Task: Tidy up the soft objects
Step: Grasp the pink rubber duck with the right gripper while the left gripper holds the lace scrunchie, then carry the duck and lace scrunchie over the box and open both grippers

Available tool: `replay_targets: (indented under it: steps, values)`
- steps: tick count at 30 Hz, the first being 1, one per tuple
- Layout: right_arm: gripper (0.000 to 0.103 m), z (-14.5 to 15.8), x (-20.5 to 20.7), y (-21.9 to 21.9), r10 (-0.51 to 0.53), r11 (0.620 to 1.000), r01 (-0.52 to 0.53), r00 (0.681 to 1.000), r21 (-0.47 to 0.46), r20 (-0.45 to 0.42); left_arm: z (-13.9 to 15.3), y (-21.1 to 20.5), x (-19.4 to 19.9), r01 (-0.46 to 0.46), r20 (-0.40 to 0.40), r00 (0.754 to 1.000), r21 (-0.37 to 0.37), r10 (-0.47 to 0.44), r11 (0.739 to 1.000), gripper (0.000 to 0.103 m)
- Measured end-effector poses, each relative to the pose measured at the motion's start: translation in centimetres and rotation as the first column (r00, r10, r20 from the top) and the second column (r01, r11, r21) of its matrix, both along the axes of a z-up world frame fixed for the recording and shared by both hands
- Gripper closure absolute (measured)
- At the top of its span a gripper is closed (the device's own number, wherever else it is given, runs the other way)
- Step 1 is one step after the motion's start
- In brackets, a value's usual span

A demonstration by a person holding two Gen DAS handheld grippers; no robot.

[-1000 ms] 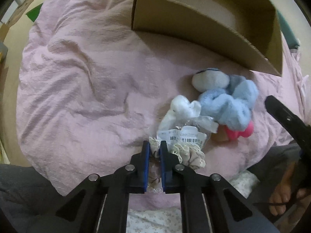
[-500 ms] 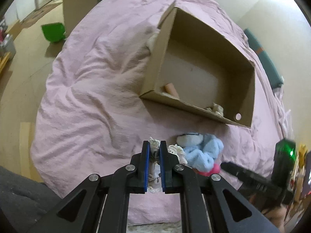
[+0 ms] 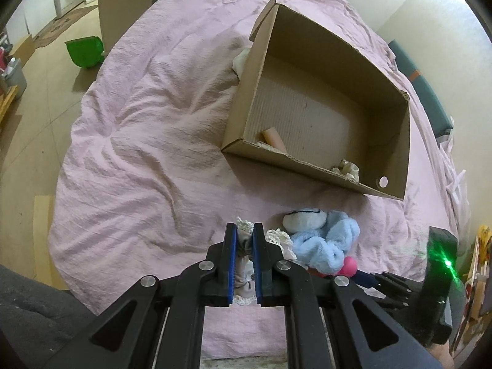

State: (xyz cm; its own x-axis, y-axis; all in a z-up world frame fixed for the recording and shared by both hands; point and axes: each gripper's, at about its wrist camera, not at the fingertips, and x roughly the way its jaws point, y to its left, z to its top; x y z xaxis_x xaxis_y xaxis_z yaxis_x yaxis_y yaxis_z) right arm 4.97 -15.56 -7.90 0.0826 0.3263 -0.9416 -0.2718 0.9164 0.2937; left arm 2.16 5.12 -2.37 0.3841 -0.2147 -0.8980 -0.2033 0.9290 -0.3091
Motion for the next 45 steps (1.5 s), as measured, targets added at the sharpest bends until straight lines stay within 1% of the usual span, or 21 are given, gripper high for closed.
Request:
replay_targets:
  steps: [7, 9, 13, 16, 20, 23, 25, 28, 31, 33, 37, 39, 42, 45]
  values:
    - [0.059, 2.0, -1.4, -1.3, -0.002, 1.0, 0.001, 1.0, 0.01, 0.03, 0.5, -0.1, -0.4, -0.002, 0.016, 1.0, 0.005, 0.002, 1.0, 0.094]
    - [0.059, 2.6, -1.7, -1.7, -0.011, 1.0, 0.01, 0.999, 0.019, 0.039, 0.8, -0.2, -0.6, 0.001, 0.031, 1.0, 0.01, -0.002, 1.0, 0.094]
    - [0.059, 4.2, -2.3, -2.7, -0.037, 0.998, 0.033, 0.997, 0.051, 0.07, 1.8, 0.0, -0.9, 0.001, 0.064, 0.998, -0.008, -0.001, 1.0, 0.094]
    - [0.059, 6.2, -2.3, -3.4, -0.052, 0.994, 0.039, 0.989, 0.098, 0.135, 3.1, 0.1, -0.9, 0.001, 0.091, 0.996, -0.002, -0.001, 1.0, 0.094]
    - [0.059, 9.0, -1.7, -3.9, -0.06, 0.993, 0.034, 0.969, 0.113, 0.241, 5.5, 0.2, -0.3, -0.007, 0.152, 0.988, 0.002, 0.006, 1.0, 0.094]
    - [0.059, 10.6, -0.3, -4.4, -0.087, 0.989, 0.049, 0.956, 0.141, 0.279, 6.9, 0.0, 1.1, -0.009, 0.187, 0.982, 0.014, 0.006, 1.0, 0.094]
    - [0.059, 11.8, 1.1, -4.8, -0.098, 0.987, 0.054, 0.946, 0.149, 0.308, 7.7, -0.4, 2.4, -0.001, 0.209, 0.978, 0.034, -0.006, 0.999, 0.094]
    - [0.059, 13.1, 3.1, -4.6, -0.096, 0.988, 0.043, 0.923, 0.15, 0.373, 8.5, -1.4, 4.4, 0.023, 0.248, 0.968, 0.079, -0.042, 0.997, 0.094]
    - [0.059, 13.1, 5.2, -4.4, -0.122, 0.984, 0.061, 0.913, 0.165, 0.388, 8.5, -2.3, 6.7, 0.038, 0.266, 0.961, 0.118, -0.068, 0.992, 0.094]
    - [0.059, 12.6, 6.3, -4.2, -0.129, 0.985, 0.07, 0.905, 0.157, 0.406, 8.2, -2.7, 7.7, 0.044, 0.279, 0.957, 0.136, -0.081, 0.99, 0.094]
    - [0.059, 10.4, 8.2, -4.1, -0.171, 0.978, 0.111, 0.914, 0.177, 0.368, 7.2, -3.6, 9.2, 0.057, 0.307, 0.946, 0.169, -0.107, 0.984, 0.094]
    - [0.059, 9.3, 8.5, -3.9, -0.169, 0.979, 0.116, 0.918, 0.166, 0.358, 6.5, -3.7, 9.4, 0.063, 0.312, 0.943, 0.177, -0.116, 0.982, 0.094]
    - [0.059, 8.0, 8.4, -3.5, -0.151, 0.985, 0.111, 0.923, 0.13, 0.353, 5.0, -4.0, 9.9, 0.074, 0.296, 0.947, 0.191, -0.129, 0.979, 0.094]
    - [0.059, 7.2, 8.9, -3.3, -0.16, 0.984, 0.123, 0.928, 0.129, 0.335, 3.7, -4.1, 10.4, 0.071, 0.281, 0.951, 0.213, -0.131, 0.974, 0.094]
